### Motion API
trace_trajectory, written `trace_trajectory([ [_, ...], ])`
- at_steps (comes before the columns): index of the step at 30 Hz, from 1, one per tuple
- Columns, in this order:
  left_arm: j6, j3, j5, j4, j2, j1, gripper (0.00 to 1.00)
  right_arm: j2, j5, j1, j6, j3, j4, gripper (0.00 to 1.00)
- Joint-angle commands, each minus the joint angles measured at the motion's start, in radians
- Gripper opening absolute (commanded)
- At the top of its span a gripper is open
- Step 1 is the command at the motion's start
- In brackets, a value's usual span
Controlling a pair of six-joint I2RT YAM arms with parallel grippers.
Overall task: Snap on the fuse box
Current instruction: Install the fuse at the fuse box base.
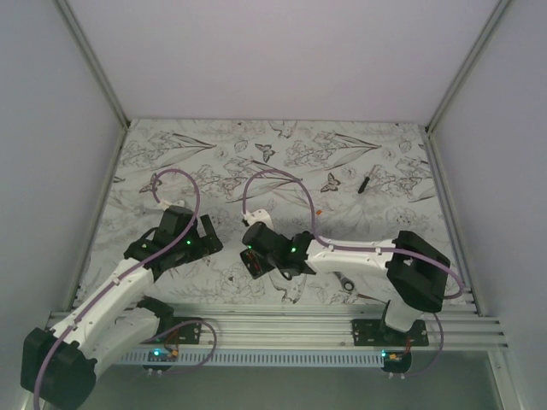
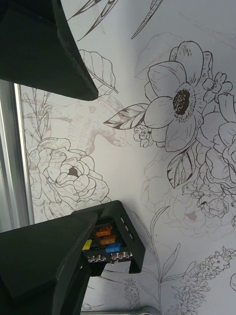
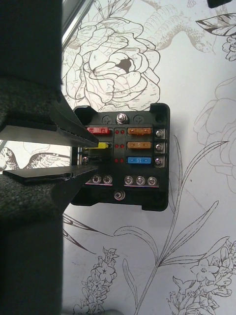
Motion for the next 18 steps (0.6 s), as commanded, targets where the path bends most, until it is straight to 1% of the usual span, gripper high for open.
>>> trace_trajectory([
  [1,-0.007,-0.007,0.012,-0.028,0.008,0.007,1.00,0.016,-0.041,-0.016,0.016,0.043,0.001,0.28],
  [13,-0.007,-0.008,0.017,-0.026,0.009,0.007,1.00,0.052,-0.073,-0.029,0.020,0.047,0.008,0.24],
  [16,-0.007,-0.008,0.018,-0.026,0.009,0.007,1.00,0.061,-0.082,-0.030,0.021,0.048,0.008,0.21],
  [18,-0.007,-0.008,0.018,-0.026,0.009,0.007,1.00,0.064,-0.087,-0.030,0.021,0.049,0.006,0.17],
])
